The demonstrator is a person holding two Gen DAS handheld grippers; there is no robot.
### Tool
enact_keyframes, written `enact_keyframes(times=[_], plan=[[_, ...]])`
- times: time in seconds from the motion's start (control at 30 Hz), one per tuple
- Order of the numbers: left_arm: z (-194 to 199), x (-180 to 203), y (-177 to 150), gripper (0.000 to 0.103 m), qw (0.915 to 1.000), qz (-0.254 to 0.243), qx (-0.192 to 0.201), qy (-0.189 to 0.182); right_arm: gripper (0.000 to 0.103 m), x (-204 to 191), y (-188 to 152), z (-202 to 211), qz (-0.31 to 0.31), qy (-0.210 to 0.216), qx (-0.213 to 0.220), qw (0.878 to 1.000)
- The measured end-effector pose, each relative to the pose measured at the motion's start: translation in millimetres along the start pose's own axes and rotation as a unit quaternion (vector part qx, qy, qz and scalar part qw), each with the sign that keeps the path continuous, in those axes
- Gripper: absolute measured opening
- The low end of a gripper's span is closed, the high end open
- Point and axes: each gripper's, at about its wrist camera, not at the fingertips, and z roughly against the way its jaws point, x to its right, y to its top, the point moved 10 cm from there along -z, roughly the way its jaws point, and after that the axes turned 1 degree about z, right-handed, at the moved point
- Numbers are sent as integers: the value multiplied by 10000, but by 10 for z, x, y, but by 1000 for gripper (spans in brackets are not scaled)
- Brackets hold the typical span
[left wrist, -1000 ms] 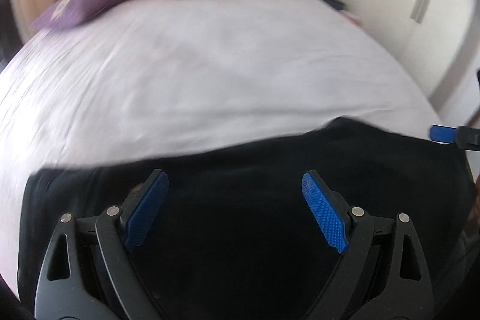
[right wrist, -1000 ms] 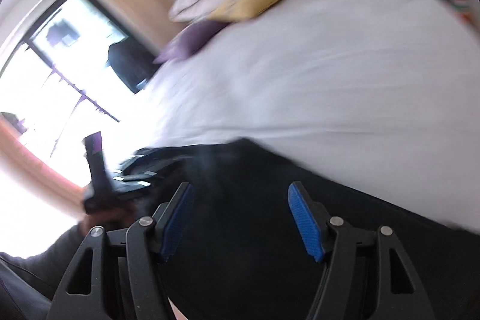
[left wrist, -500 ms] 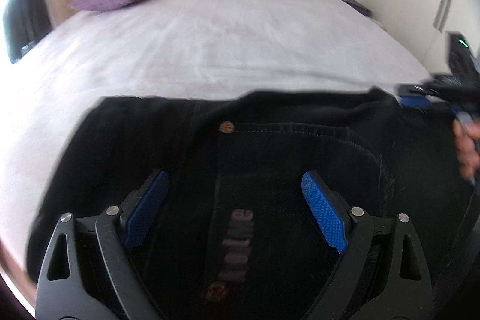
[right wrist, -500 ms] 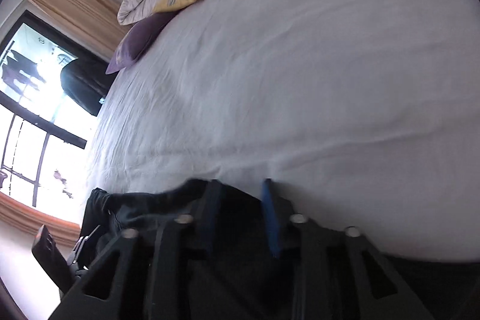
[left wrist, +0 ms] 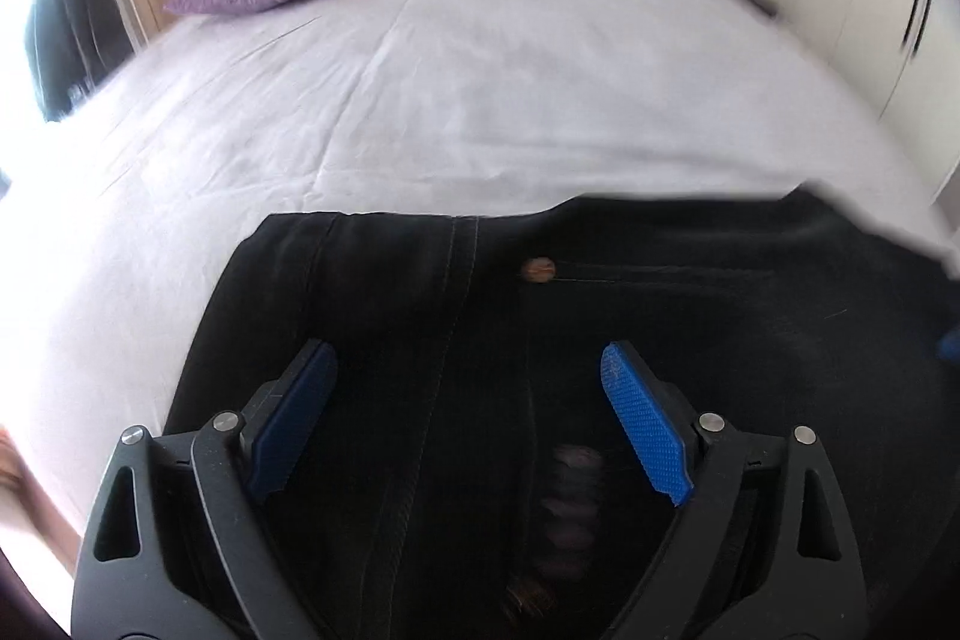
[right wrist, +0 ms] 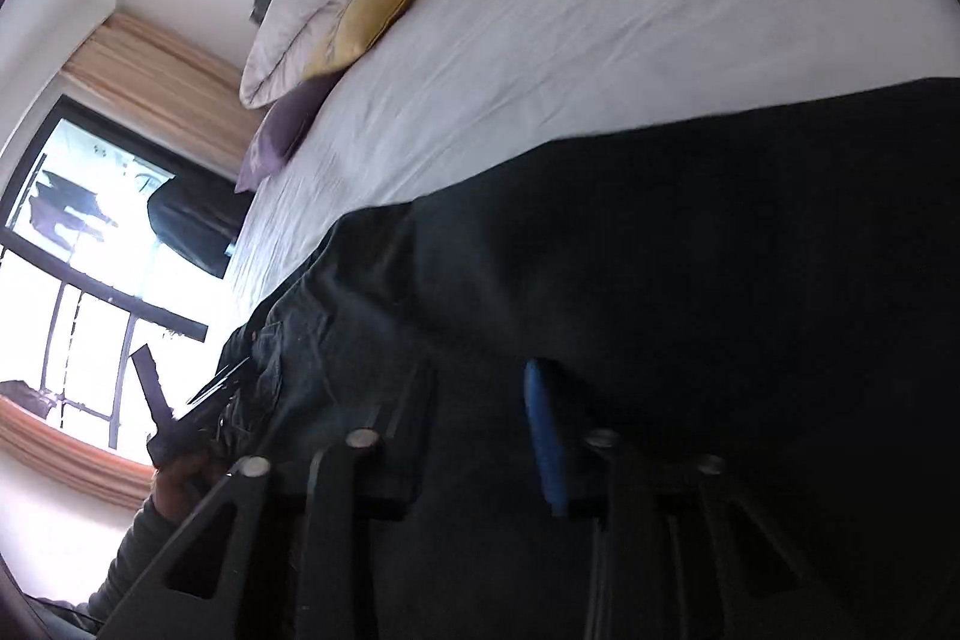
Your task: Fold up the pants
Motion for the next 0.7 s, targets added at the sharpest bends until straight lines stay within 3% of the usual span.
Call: enact_keyframes(times=[0.07,0.17,0.23,0.33,0.4,0.43,0.47,0.5,0.57,0.7], plan=[[235,197,-24,89,9992,108,211,-334,66,-18,-11,161,46,-80,109,9999],[431,858,-231,90,9942,-321,199,-1009,72,-80,-177,309,242,16,4,9997],[332,1234,-464,91,9907,-869,-14,-1048,68,139,-311,403,166,-118,-65,9998],[127,1315,-615,91,9916,-1162,-45,-561,45,507,-328,682,-322,13,250,9992],[126,1341,-581,91,9920,-1173,-75,-471,45,766,-314,1012,-574,-263,600,9962],[164,1334,-540,91,9925,-1104,-88,-514,55,841,-321,1126,-641,-427,709,9945],[228,1365,-476,91,9928,-1000,-44,-665,69,968,-323,1330,-779,-692,957,9899],[299,1410,-429,91,9926,-940,26,-766,73,1061,-336,1536,-944,-757,1243,9848],[378,1543,-368,91,9916,-990,94,-831,74,1247,-403,1886,-1370,-682,1635,9746],[328,1921,-421,91,9877,-980,-132,-1213,75,1497,-641,2109,-2261,-568,2078,9500]])
